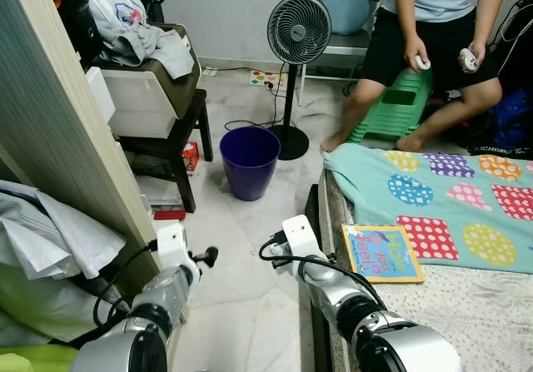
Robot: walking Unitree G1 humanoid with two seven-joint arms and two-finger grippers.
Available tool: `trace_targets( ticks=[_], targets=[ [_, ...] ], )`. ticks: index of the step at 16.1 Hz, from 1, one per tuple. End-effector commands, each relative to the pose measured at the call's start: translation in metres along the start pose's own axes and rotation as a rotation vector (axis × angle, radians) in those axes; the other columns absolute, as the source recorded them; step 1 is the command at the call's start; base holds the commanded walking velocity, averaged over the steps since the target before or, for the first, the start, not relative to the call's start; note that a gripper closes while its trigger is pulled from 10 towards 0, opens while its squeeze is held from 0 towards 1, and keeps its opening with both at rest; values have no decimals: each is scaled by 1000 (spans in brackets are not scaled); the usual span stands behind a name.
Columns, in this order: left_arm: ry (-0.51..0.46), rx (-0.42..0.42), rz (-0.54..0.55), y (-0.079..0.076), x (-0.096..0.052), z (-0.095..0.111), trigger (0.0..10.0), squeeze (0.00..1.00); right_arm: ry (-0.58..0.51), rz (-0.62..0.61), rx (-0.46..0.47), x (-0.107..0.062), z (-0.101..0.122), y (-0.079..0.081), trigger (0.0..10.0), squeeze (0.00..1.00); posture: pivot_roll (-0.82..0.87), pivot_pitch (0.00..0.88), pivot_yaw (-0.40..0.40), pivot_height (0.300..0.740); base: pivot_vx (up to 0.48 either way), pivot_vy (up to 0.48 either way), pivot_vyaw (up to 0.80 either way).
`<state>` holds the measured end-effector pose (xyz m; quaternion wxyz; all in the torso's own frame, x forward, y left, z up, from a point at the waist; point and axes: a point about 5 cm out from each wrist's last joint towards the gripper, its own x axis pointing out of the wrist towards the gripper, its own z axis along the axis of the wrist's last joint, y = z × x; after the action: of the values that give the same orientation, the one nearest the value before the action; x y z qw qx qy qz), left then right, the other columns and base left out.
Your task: Clean up the room
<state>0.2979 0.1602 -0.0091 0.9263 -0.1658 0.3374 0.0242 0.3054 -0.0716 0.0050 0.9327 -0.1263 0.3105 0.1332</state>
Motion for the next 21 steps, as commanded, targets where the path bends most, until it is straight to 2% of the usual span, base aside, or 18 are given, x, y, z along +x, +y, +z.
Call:
trace_targets(
  ticks=[1, 2, 3, 5, 7, 9, 10, 12, 14, 16, 17, 21],
  targets=[
    [-9, -2, -26, -10, 2, 4, 10000, 0, -1, -30, -16, 0, 1, -8, 10000, 0, -73, 0, -35, 740, 0, 0, 0],
    [-5, 1, -61, -21, 3, 4, 10000, 0, 7, -51, -22, 0, -2, -15, 10000, 0, -103, 0, -24, 740, 0, 0, 0],
    [0, -34, -122, -34, 4, 3, 10000, 0, 14, -75, -16, -1, -5, -23, 10000, 0, -133, 0, -13, 740, 0, 0, 0],
    [26, -154, -212, -50, 4, 1, 10000, 0, 19, -118, 20, -2, -9, -37, 10000, 0, -165, 0, 2, 740, 0, 0, 0],
    [42, -198, -230, -55, 4, 0, 10000, 0, -14, -142, 177, -2, -4, -47, 10000, 0, -187, 0, 17, 740, 0, 0, 0],
    [46, -193, -227, -56, 4, 0, 10000, 0, -41, -157, 207, -2, 0, -52, 10000, 0, -188, 0, 18, 740, 0, 0, 0],
    [56, -144, -197, -53, 4, -2, 10000, 0, -43, -206, 109, -3, 1, -57, 10000, 0, -187, 0, 17, 740, 0, 0, 0],
    [74, -60, -139, -47, 4, -6, 10000, 0, -39, -245, 14, -4, 1, -60, 10000, 0, -186, 0, 16, 740, 0, 0, 0],
    [91, 148, -63, -41, 4, -9, 10000, 0, -28, -249, 23, -4, -1, -60, 10000, 0, -184, 0, 16, 740, 0, 0, 0],
    [109, 239, -18, -36, 4, -12, 10000, 0, -33, -232, 7, -3, 1, -56, 10000, 0, -183, 0, 17, 740, 0, 0, 0],
    [115, 270, -8, -34, 3, -13, 10000, 0, -32, -230, 1, -3, 1, -55, 10000, 0, -182, 0, 17, 740, 0, 0, 0],
    [112, 270, -10, -34, 3, -13, 10000, 0, -22, -230, -11, -3, -1, -53, 10000, 0, -181, 0, 23, 740, 0, 0, 0]
  ],
)
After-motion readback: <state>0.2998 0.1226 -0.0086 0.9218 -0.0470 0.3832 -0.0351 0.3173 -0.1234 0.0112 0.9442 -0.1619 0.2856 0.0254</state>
